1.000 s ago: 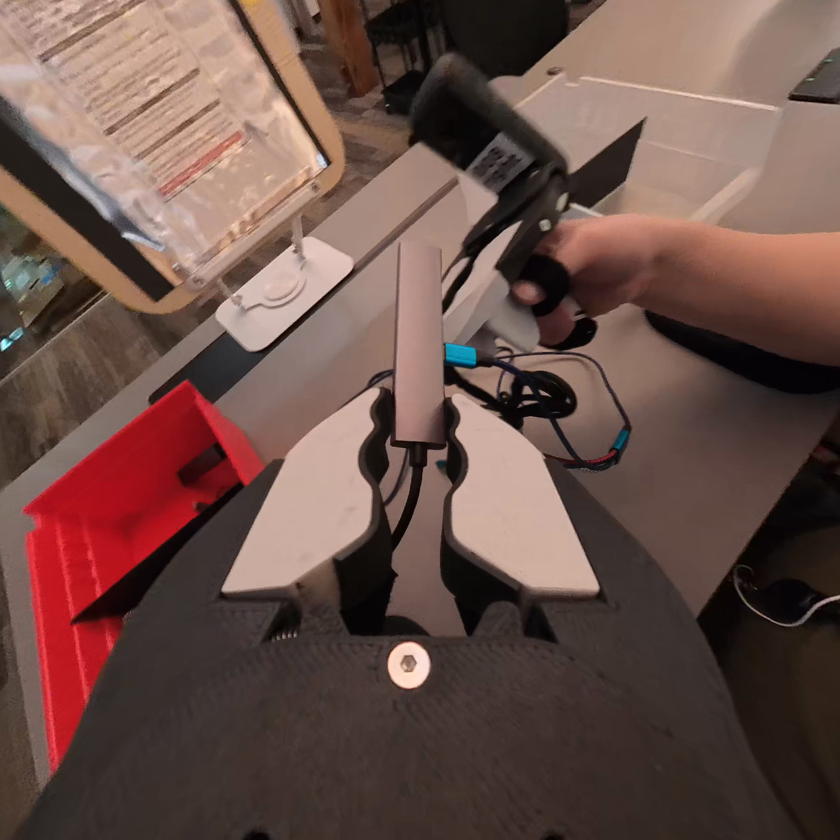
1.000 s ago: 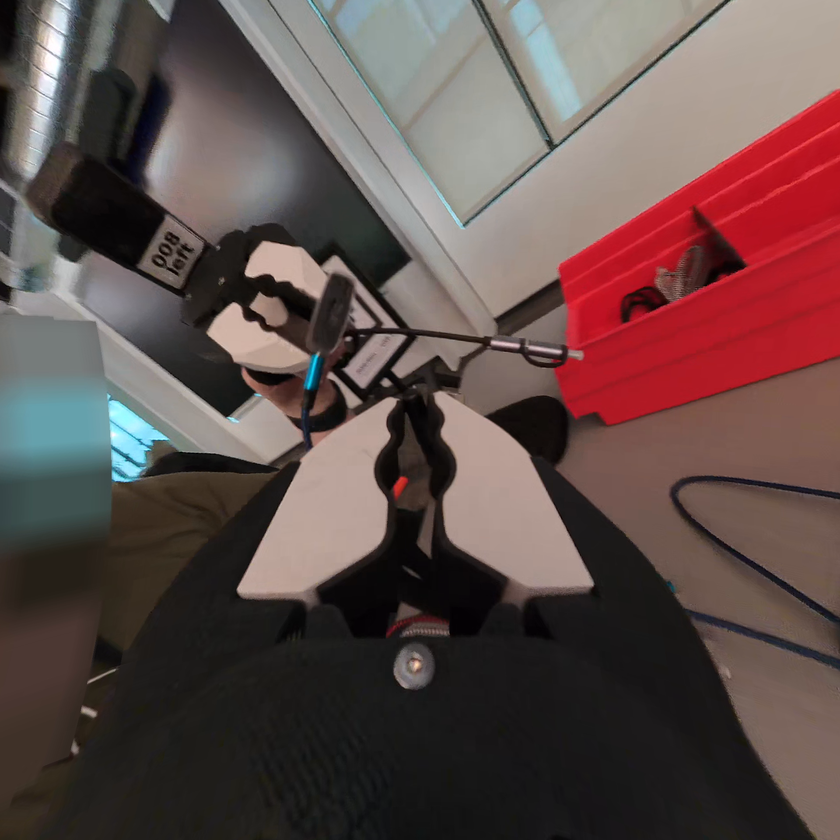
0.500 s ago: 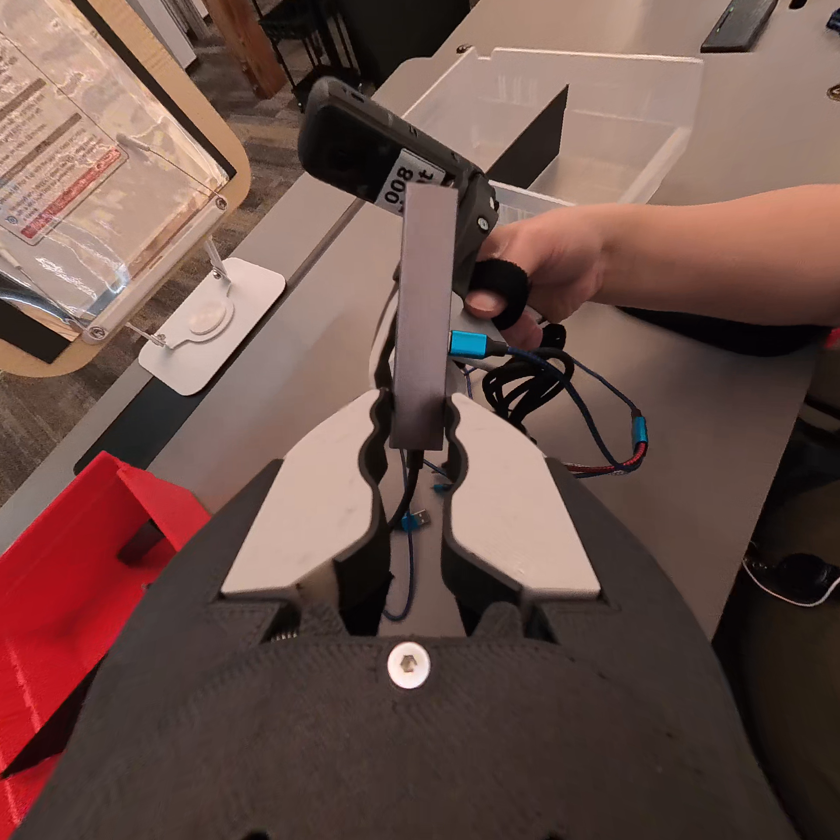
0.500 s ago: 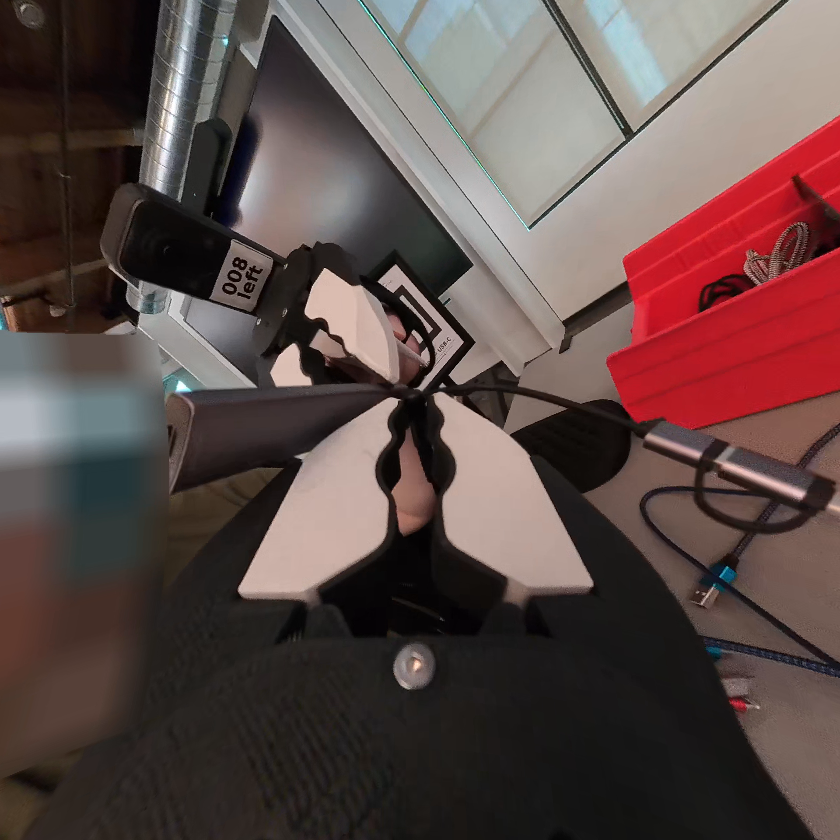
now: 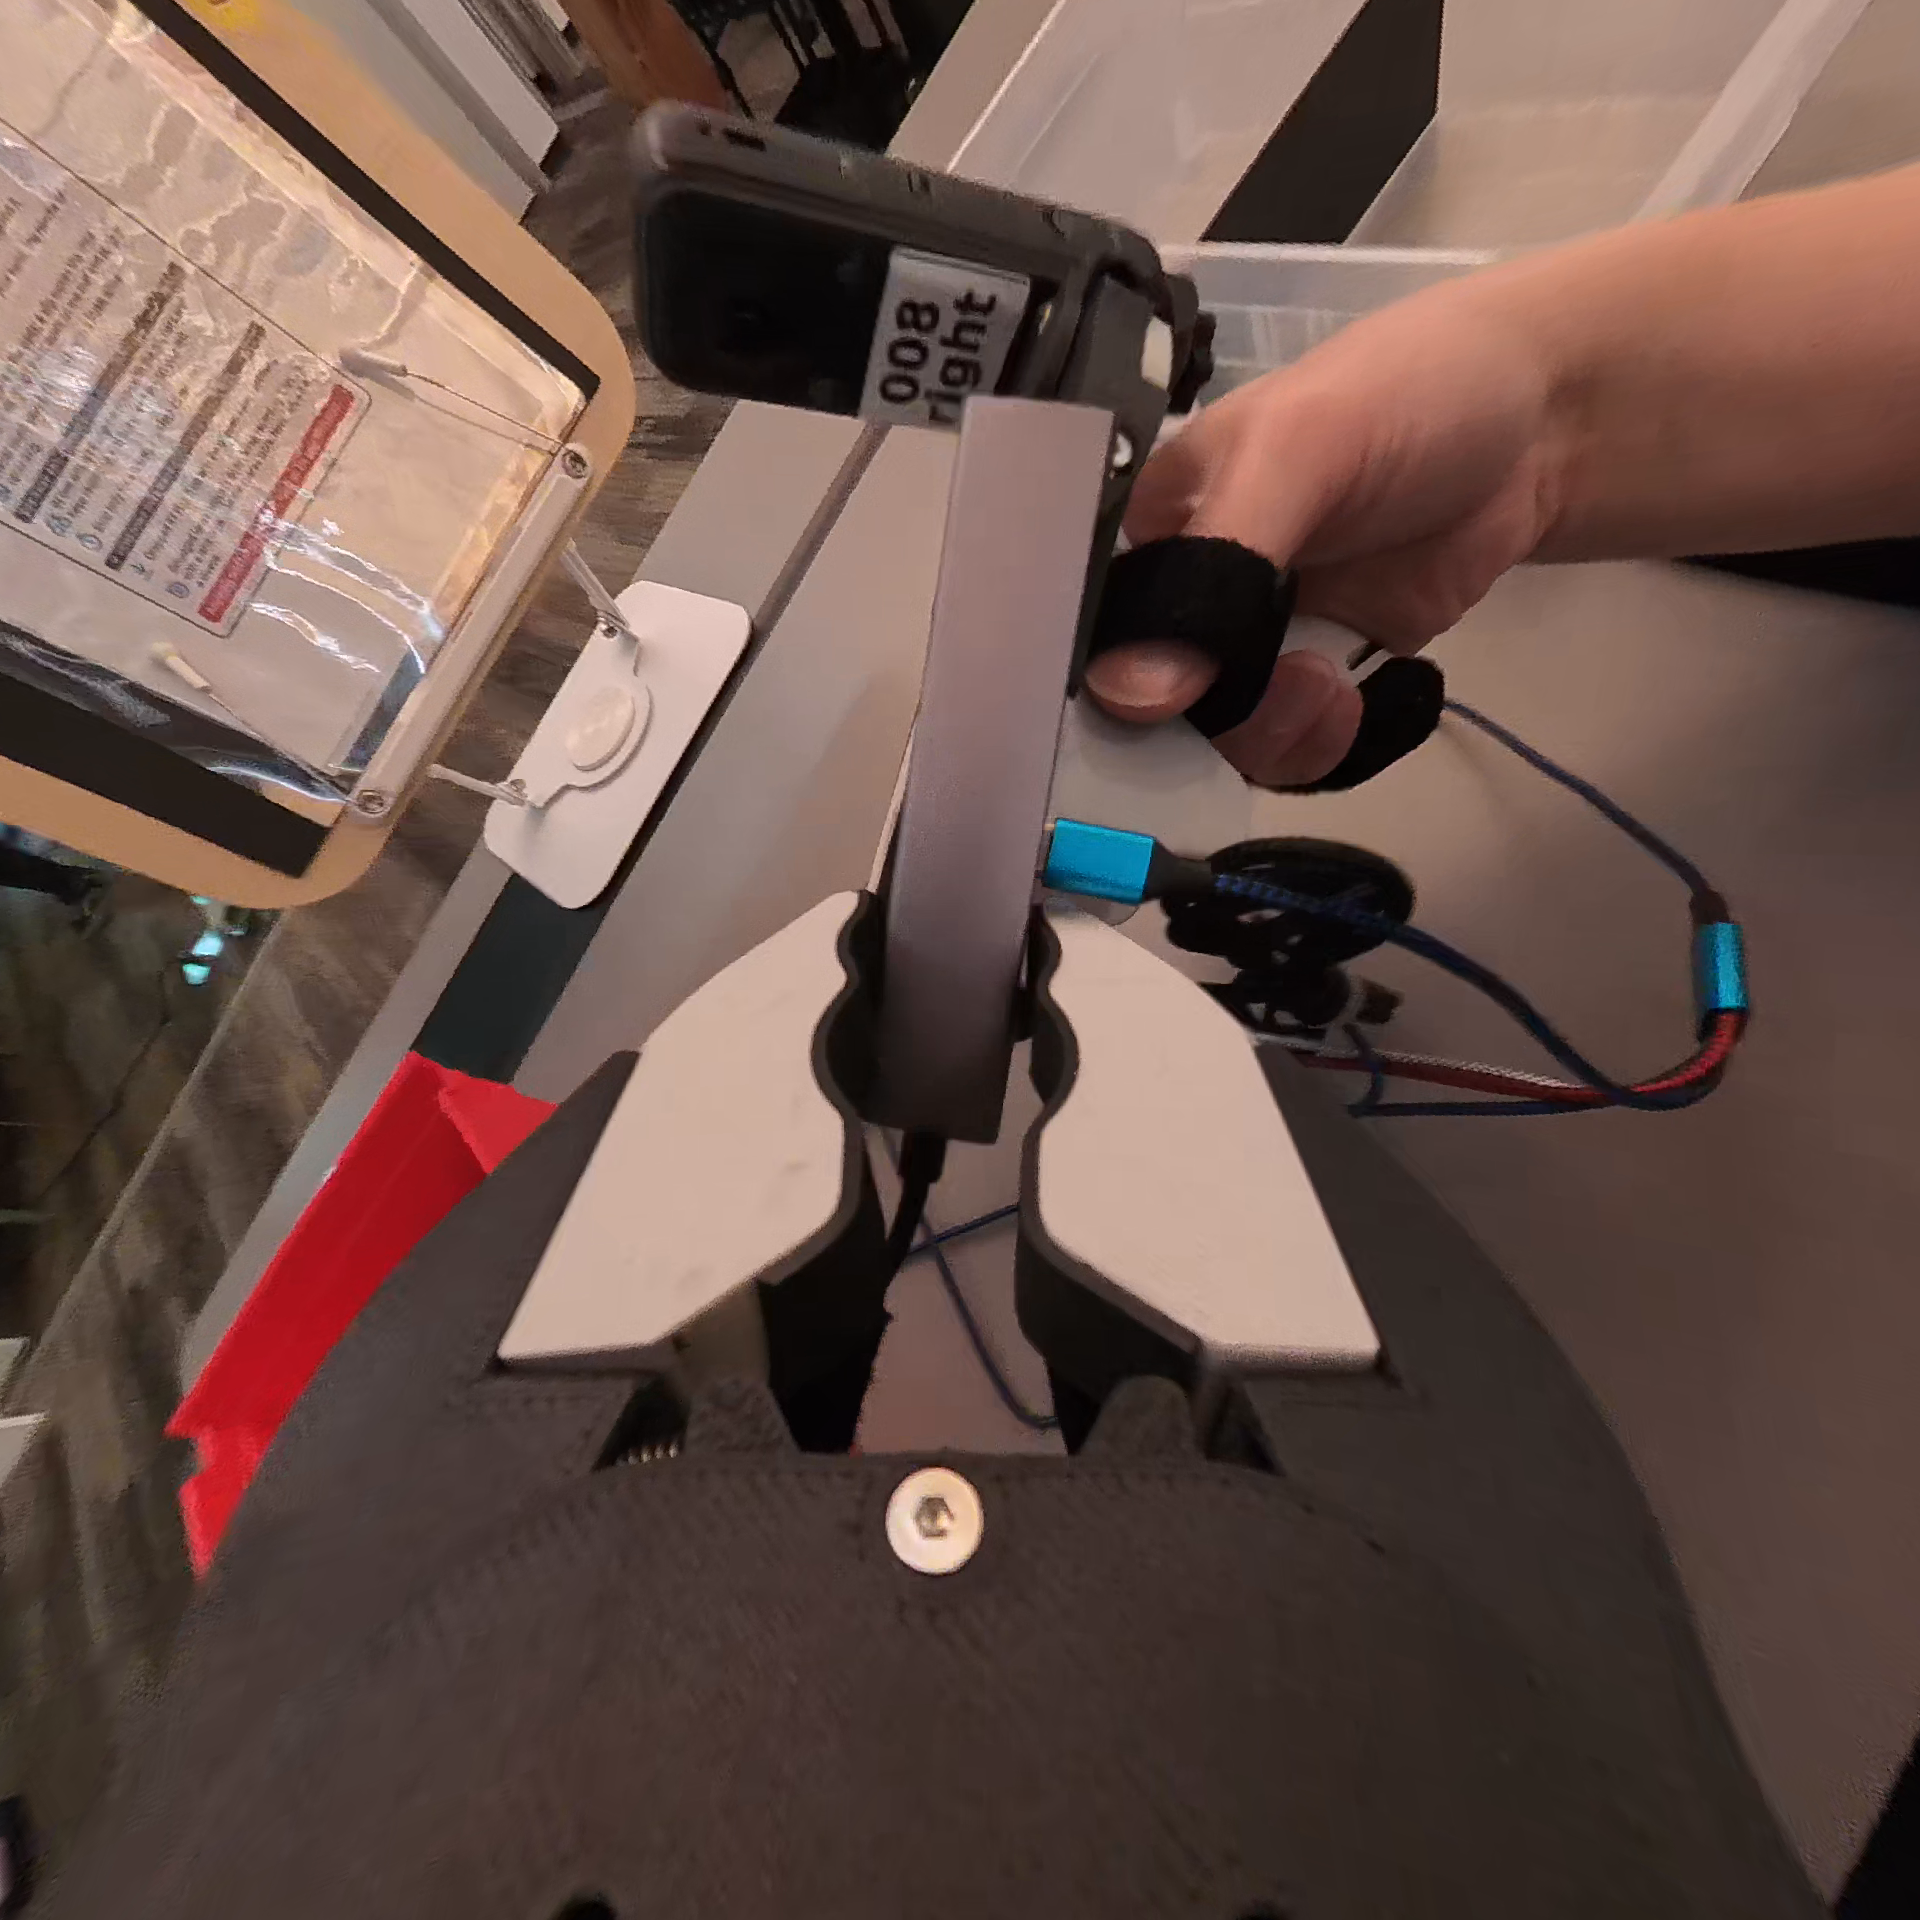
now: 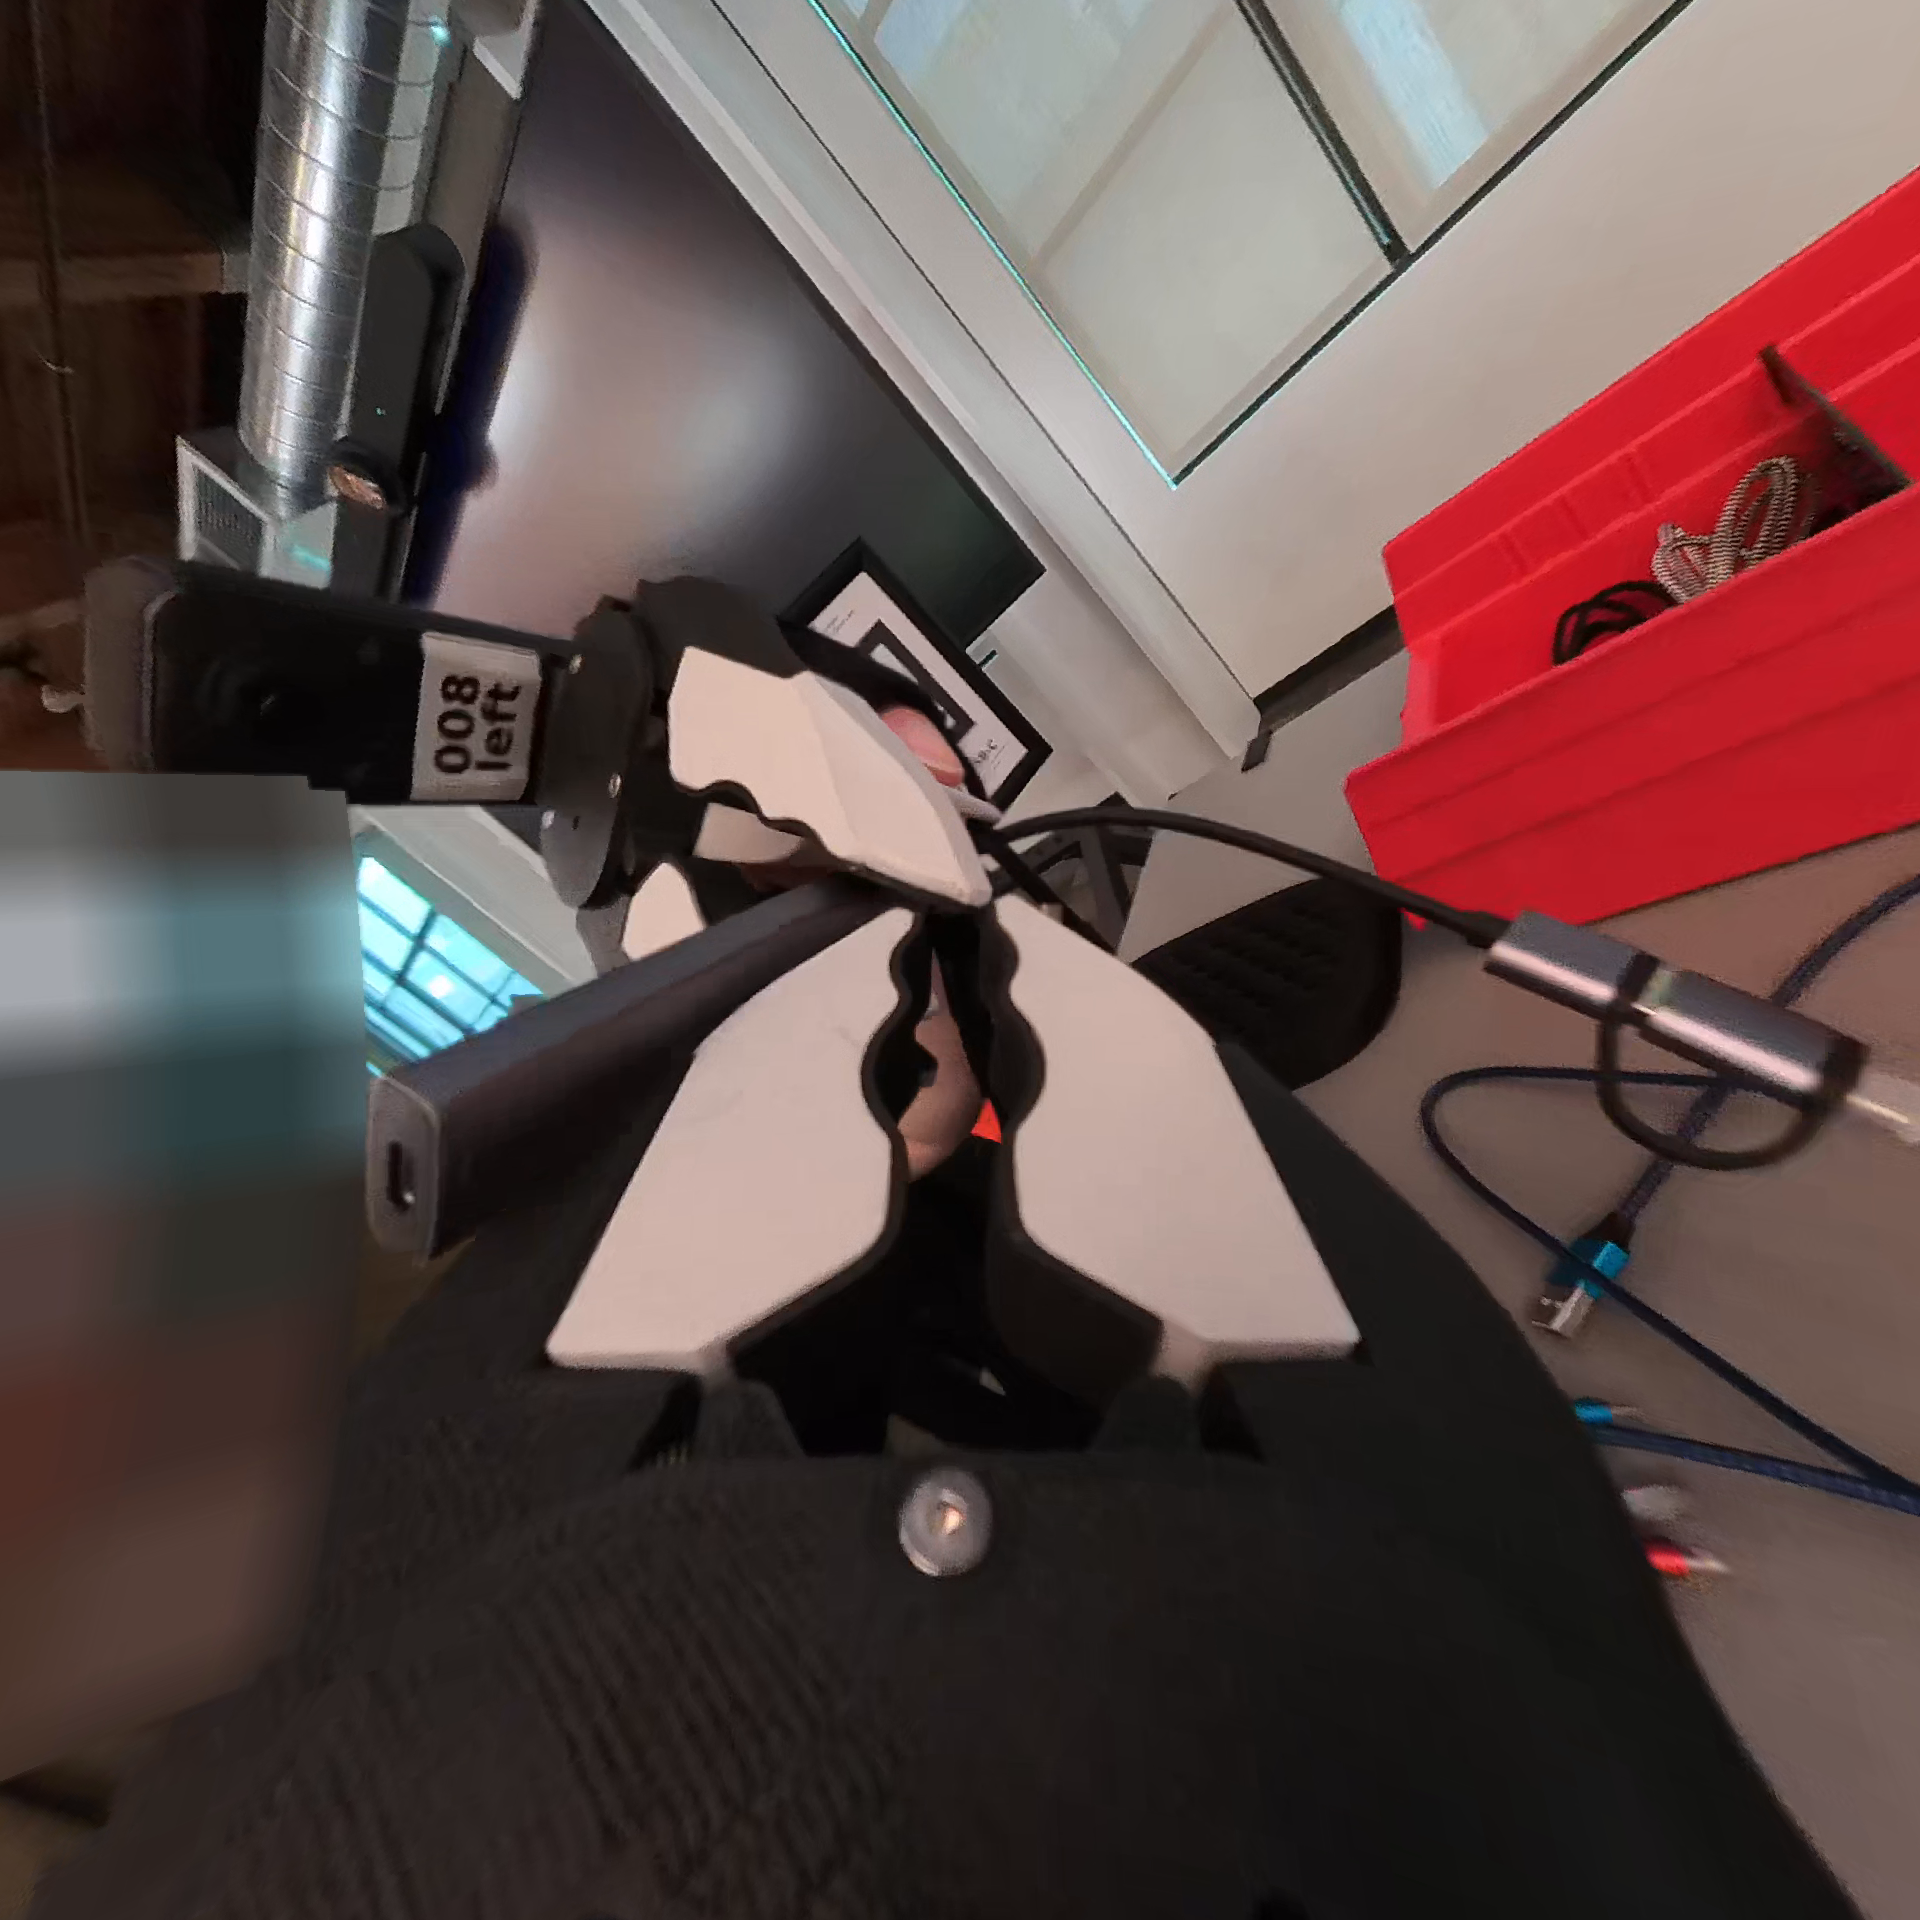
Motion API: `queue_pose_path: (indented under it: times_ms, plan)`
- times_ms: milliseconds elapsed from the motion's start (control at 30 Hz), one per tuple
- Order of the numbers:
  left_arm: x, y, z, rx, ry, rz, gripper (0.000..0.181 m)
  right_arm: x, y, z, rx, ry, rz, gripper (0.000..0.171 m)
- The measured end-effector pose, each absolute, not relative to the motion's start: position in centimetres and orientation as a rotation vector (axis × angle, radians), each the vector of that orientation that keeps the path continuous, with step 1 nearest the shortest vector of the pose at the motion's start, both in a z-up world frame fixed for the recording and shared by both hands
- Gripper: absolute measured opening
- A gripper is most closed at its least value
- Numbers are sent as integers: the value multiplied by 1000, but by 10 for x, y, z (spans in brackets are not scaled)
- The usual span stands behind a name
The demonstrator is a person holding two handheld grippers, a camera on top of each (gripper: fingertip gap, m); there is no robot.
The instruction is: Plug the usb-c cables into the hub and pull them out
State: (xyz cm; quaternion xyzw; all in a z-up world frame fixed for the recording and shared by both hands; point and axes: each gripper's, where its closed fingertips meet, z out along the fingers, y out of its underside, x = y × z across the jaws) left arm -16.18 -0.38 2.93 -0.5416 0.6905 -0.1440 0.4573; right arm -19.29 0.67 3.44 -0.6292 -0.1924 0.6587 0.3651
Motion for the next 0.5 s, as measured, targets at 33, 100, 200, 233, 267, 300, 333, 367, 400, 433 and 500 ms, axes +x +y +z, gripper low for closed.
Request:
queue_pose_path:
  times_ms: [33, 100, 200, 233, 267, 300, 333, 367, 400, 433, 500]
  plan:
    - [-161, -2, 28, -1318, 1706, -321, 24, -192, 8, 33, -1623, -497, 1673, 9]
    - [-158, 0, 27, -1294, 1703, -286, 24, -189, 10, 33, -1623, -495, 1667, 9]
    - [-153, 3, 29, -1329, 1654, -326, 23, -181, 17, 33, -1634, -466, 1598, 9]
    - [-152, 5, 31, -1334, 1630, -347, 23, -177, 21, 32, -1645, -453, 1550, 9]
    - [-150, 7, 32, -1335, 1607, -377, 23, -174, 23, 33, -1649, -455, 1505, 9]
    - [-148, 9, 34, -1342, 1583, -417, 23, -172, 25, 33, -1654, -454, 1461, 9]
    - [-146, 10, 35, -1351, 1562, -458, 23, -170, 27, 33, -1663, -451, 1415, 9]
    - [-146, 15, 36, -1360, 1532, -485, 23, -166, 30, 33, -1667, -438, 1368, 9]
    - [-146, 21, 38, -1366, 1495, -505, 23, -160, 34, 35, -1664, -412, 1332, 9]
    - [-147, 25, 40, -1368, 1462, -539, 23, -154, 37, 36, -1663, -381, 1311, 9]
    - [-148, 34, 43, -1390, 1396, -639, 22, -139, 43, 40, -1649, -320, 1259, 9]
